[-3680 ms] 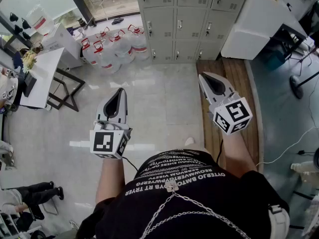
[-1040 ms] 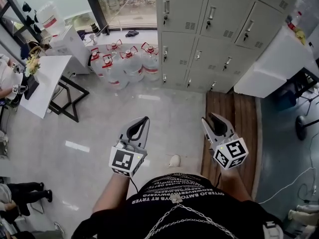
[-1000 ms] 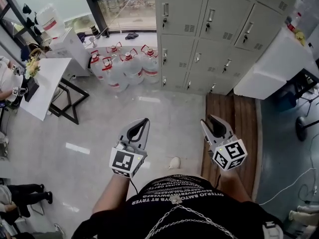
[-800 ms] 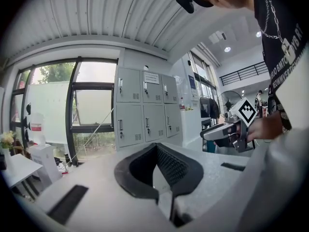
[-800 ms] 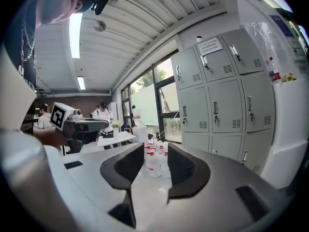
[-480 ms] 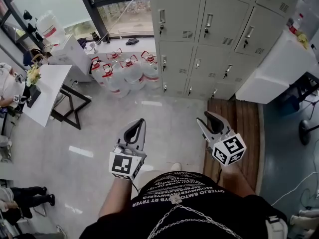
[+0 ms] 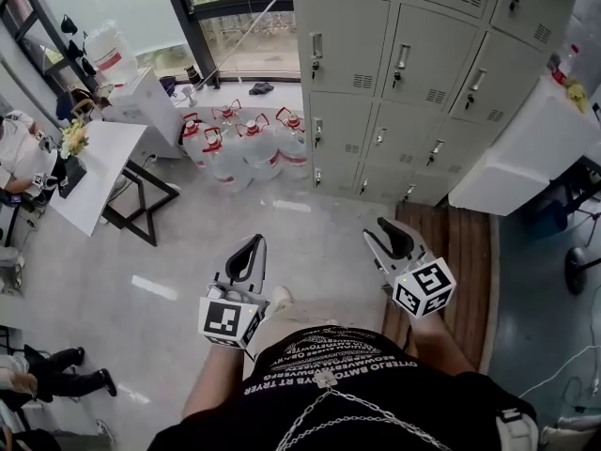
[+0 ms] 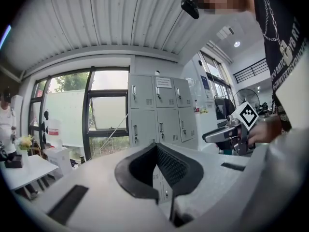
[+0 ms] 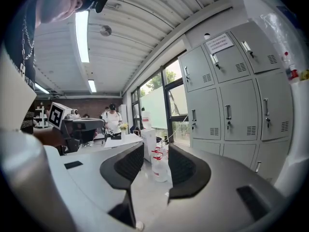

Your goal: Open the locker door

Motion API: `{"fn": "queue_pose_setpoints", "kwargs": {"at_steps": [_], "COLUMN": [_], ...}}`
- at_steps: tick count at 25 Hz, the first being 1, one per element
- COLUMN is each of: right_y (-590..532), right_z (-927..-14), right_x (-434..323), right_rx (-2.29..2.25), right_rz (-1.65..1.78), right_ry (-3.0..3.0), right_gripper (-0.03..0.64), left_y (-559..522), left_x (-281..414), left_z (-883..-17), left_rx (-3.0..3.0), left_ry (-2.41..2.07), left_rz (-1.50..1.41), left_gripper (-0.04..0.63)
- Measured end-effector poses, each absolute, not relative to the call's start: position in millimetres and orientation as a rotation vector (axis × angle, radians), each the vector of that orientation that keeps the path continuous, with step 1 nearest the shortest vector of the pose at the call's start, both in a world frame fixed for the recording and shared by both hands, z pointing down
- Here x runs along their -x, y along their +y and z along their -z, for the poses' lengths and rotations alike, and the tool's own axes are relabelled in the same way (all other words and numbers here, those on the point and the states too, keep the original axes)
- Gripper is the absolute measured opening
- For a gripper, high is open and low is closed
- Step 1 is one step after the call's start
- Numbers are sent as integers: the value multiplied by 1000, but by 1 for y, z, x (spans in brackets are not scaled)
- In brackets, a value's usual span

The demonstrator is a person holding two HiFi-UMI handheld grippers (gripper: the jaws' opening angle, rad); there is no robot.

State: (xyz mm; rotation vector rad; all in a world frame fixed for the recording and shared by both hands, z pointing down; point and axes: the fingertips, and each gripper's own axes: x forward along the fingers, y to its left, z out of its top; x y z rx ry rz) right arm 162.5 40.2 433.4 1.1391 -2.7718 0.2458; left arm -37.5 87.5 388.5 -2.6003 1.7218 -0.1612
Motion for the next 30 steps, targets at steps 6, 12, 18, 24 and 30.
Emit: {"fn": "queue_pose_setpoints", "kwargs": {"at_steps": [6,12,18,24,30], "right_y": [34,24,6,-22,-51], "right_z": [-446,-446,-452,-449,-456], "right_x": [-160,-150,-139,-113,-86], "right_rx": [-1153,-1179,-1196,-1159,-1095], "right_rz": [-291,-280,-302,-298,-323], "right_ry": [-2776,-2768,-2743,-2751,-2756], "right_gripper": [146,146,144,144,144], "left_y": [78,60,36,5,-24], "left_x": [36,39,44,59,78], "left_z": [-384,-389,-410,-410,-418], "left_rx": [2582,2622,2713,2721,2724], "left_ry": [1691,1645,1608,1611,1648], "left_rz": [156,156,215,211,228], "left_gripper": [-3,-3,-3,-3,-3]}}
